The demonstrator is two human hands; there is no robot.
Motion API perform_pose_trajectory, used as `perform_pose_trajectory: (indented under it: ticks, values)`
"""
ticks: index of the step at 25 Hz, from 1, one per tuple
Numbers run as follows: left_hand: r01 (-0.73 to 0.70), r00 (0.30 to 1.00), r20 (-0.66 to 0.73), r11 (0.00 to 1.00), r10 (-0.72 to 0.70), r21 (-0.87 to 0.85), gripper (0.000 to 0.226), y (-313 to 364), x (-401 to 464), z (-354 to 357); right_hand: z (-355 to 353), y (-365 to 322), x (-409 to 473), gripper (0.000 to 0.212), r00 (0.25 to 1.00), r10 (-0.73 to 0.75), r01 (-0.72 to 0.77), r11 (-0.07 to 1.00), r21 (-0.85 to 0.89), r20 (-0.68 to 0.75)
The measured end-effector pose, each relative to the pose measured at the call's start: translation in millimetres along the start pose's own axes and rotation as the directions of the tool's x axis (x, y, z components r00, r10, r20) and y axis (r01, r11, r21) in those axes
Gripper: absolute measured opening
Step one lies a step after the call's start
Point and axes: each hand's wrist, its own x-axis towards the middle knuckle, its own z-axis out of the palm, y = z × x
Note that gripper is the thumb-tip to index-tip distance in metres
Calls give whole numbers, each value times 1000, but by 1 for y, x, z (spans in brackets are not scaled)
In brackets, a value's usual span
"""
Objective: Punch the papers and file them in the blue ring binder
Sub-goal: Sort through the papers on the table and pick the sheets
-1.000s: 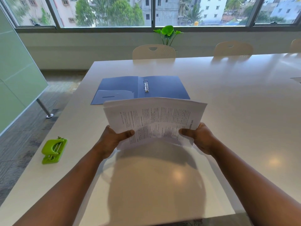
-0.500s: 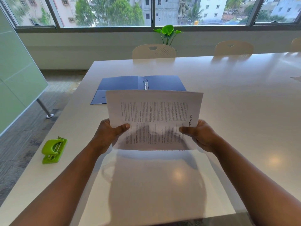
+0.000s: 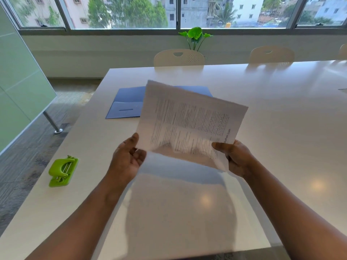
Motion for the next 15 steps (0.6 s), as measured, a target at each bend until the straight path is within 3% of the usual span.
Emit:
perform_pose_trajectory:
  ticks: [4,8,11,13,15]
  values:
    - [80,976,201,996,-88,47,19,-33,-25,30,28,21,-4,42,998,11,1,985,173,-66]
    - [-56,994,96,998,57,-11,40,-43,-28,61,61,32,-15,36,998,11,-1,984,178,-54]
    - [-125,988,92,992,126,-21,39,-40,-28,67,67,38,-15,40,1000,-7,10,981,196,-19]
    - [-212,970,131,977,207,24,36,-31,-30,68,61,34,-13,38,1000,-16,16,978,210,-1]
    - [-359,927,181,917,328,173,32,-13,-29,65,47,18,-9,30,999,-33,40,971,236,-35]
